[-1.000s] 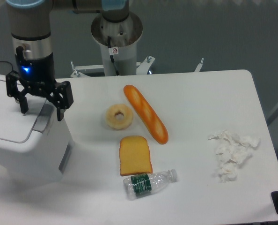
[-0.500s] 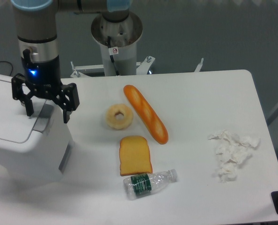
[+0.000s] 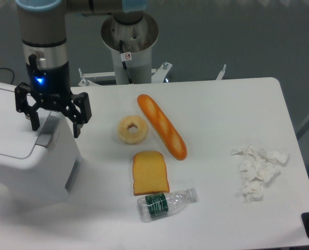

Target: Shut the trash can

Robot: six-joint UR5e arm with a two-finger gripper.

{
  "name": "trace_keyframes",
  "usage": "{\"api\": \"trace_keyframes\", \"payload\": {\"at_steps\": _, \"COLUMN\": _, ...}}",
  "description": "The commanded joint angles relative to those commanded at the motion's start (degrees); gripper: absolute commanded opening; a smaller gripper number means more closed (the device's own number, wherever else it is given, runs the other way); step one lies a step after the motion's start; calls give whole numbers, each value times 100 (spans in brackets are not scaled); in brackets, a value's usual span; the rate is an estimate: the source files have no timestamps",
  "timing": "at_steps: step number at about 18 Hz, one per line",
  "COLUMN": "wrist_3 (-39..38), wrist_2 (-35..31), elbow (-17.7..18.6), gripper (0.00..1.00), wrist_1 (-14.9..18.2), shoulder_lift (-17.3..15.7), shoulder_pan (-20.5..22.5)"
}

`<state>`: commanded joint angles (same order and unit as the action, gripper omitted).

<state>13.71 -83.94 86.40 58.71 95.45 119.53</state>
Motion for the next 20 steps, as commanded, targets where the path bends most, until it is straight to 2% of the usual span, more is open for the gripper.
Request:
{"api": "trace_keyframes", "payload": {"at_steps": 2, "wrist_3": 88, "wrist_2": -17, "elbow": 52, "gripper": 100, "wrist_1": 9, "shoulder_lift": -53, "shoulder_pan": 228}}
{"api": "trace_keyframes", "payload": {"at_steps": 4, "wrist_3": 210, "wrist_2": 9, "elbow": 70, "gripper": 100, "wrist_1": -9, "shoulder_lift": -62, "shoulder_pan": 631}}
{"api": "trace_keyframes", "payload": {"at_steps": 6, "wrist_3": 744, "wrist_2": -17, "elbow": 79, "gripper": 100, "wrist_1": 0, "shoulder_lift": -27, "shoulder_pan": 1027}}
{"api": "trace_keyframes", "payload": {"at_steps": 10, "wrist_3": 1290, "wrist_2": -17, "elbow": 149, "gripper": 100, "wrist_1": 17, "shoulder_lift": 201, "shoulder_pan": 2055}}
{"api": "trace_keyframes", "payload": {"at_steps": 14, "wrist_3": 2861, "wrist_2": -26, "elbow": 167, "gripper": 100, "wrist_1": 228, "shoulder_lift": 605, "shoulder_pan": 3066}}
{"api": "trace_keyframes", "payload": {"at_steps": 18, "wrist_3": 4241, "wrist_2": -35, "elbow": 97, "gripper": 100, "wrist_1": 228, "shoulder_lift": 1044, "shoulder_pan": 3699}}
{"api": "trace_keyframes", "payload": {"at_steps": 20, "wrist_3": 5364, "wrist_2": -53, "elbow": 62, "gripper": 100, "wrist_1": 185, "shoulder_lift": 1299, "shoulder_pan": 3972}}
